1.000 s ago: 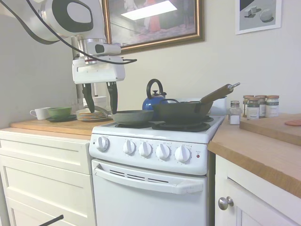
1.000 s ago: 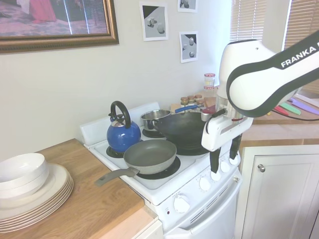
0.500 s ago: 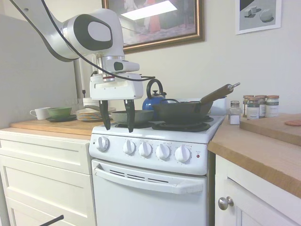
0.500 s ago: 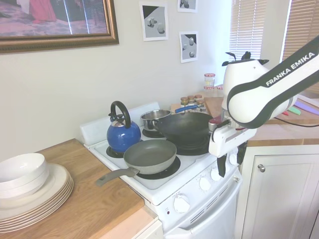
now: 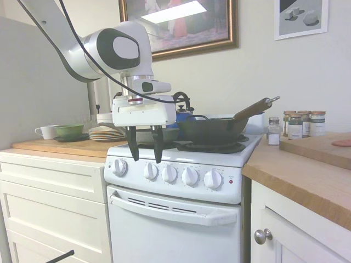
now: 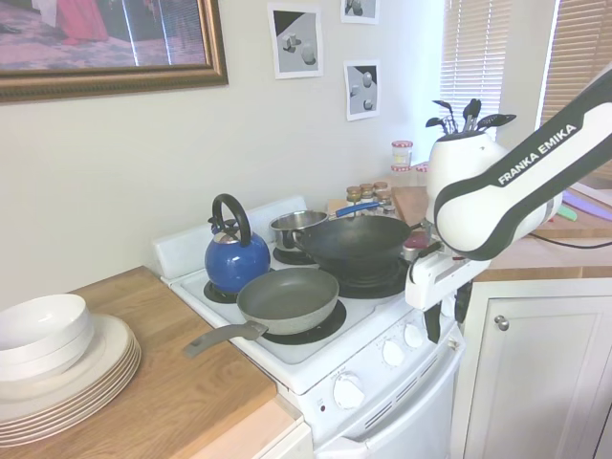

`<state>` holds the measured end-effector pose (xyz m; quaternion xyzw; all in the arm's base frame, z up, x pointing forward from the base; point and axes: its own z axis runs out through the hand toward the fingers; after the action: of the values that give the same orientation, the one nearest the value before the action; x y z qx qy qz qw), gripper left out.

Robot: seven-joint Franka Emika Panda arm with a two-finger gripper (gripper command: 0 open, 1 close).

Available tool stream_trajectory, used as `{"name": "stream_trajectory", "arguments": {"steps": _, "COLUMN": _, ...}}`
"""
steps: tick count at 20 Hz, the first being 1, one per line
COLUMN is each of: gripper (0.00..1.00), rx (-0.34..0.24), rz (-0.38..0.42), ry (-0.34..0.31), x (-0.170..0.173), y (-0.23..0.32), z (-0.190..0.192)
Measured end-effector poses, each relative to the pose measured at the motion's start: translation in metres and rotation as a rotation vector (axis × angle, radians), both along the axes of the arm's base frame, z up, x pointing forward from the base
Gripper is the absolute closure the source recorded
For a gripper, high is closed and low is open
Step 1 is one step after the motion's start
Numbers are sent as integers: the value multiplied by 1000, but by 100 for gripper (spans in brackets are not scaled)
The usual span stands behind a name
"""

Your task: Turn on the stove on the top right

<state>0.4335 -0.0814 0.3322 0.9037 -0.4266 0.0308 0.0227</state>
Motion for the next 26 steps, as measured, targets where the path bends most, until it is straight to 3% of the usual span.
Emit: {"name": "stream_trajectory", "arguments": {"steps": 26, "gripper": 100, "rx": -28, "rz": -88, "ry": -14, "x": 30, "y": -53, "z": -25}}
